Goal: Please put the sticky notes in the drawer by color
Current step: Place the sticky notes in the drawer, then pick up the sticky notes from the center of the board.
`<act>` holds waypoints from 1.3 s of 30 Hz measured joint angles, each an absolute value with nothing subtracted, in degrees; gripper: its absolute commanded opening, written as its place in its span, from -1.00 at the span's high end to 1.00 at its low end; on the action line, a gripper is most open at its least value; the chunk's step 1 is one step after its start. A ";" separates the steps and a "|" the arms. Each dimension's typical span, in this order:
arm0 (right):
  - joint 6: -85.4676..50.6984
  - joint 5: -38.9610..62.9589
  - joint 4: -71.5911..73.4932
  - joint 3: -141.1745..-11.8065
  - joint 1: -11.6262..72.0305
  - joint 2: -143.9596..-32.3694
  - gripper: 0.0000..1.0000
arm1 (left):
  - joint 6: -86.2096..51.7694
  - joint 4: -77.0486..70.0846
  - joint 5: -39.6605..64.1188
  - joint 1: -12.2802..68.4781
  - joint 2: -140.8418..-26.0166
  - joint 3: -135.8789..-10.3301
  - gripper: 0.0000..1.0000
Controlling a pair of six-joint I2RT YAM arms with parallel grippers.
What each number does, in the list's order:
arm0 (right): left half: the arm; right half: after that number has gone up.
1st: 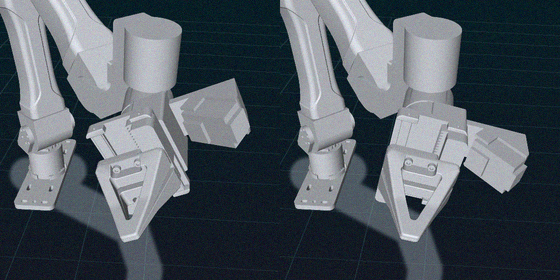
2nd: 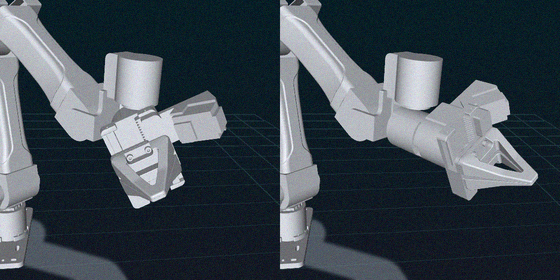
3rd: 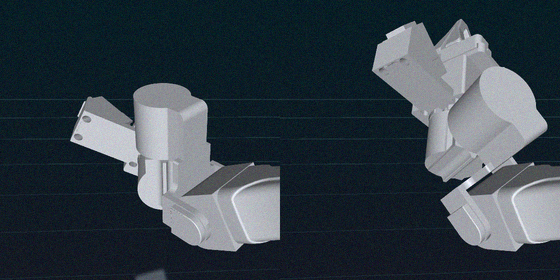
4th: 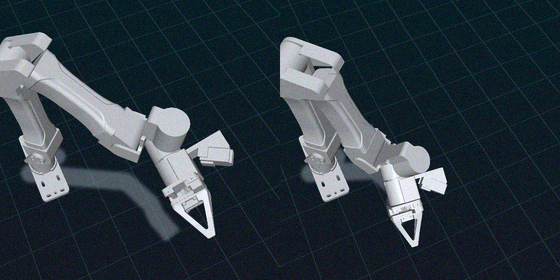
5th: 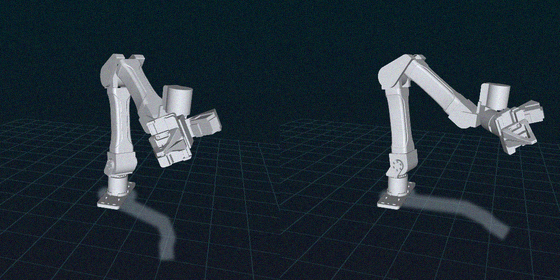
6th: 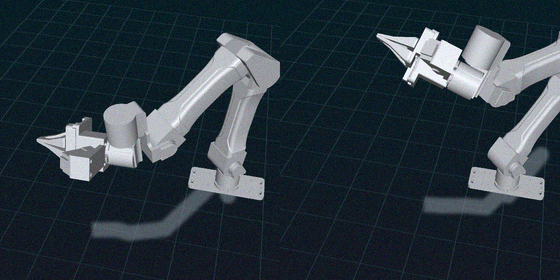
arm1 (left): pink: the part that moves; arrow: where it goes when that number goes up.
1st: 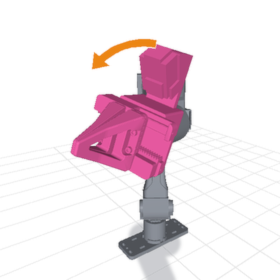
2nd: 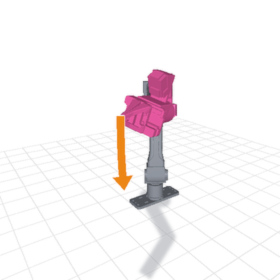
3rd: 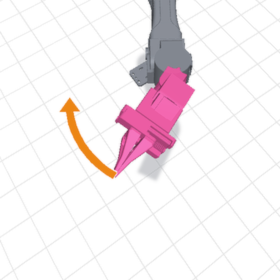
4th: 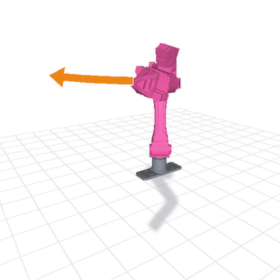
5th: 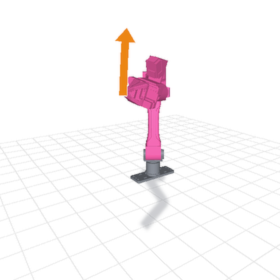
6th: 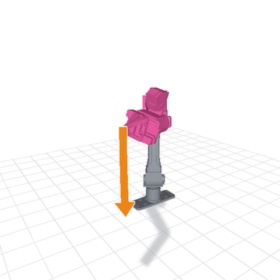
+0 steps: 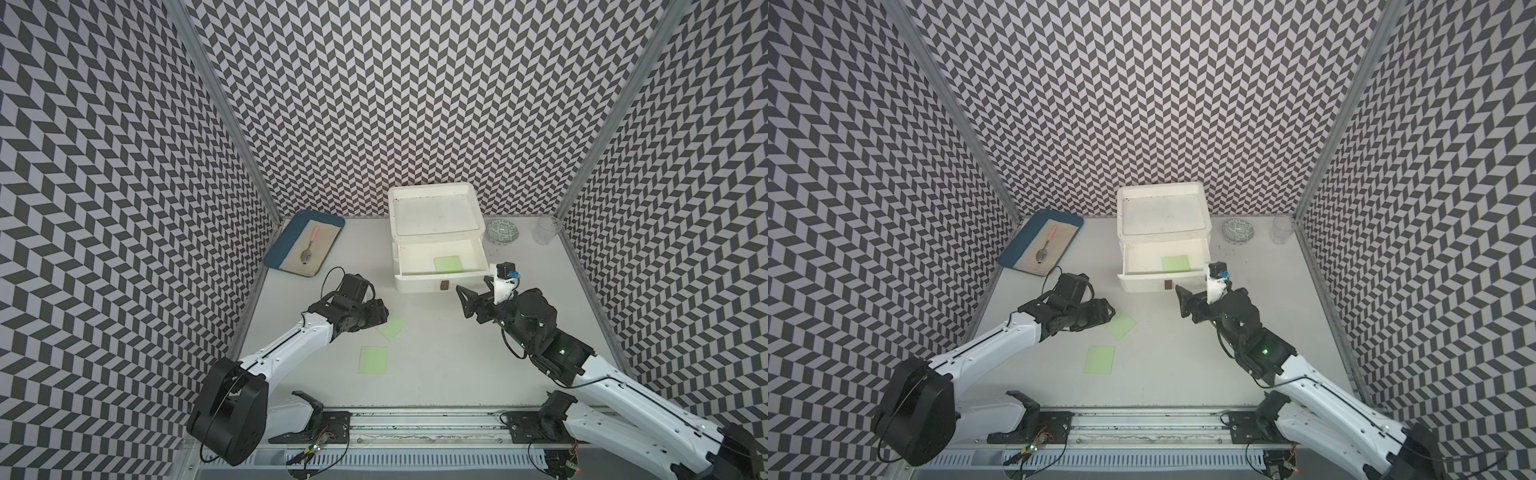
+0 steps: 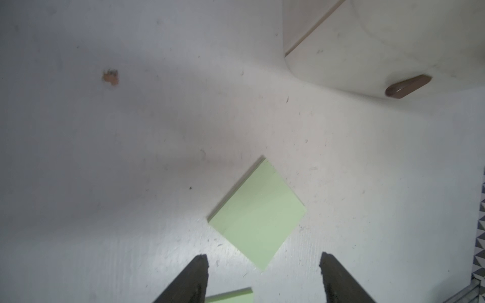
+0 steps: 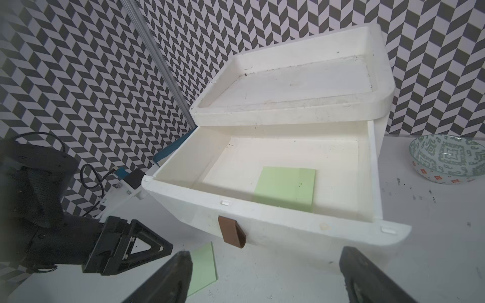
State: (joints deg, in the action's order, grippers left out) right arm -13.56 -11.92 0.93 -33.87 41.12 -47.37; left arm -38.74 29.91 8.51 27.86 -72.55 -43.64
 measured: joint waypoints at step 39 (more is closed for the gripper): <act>-15.55 -12.27 3.51 -31.11 41.12 -44.69 -0.87 | -44.75 48.14 -0.89 47.33 -84.75 -44.71 -0.91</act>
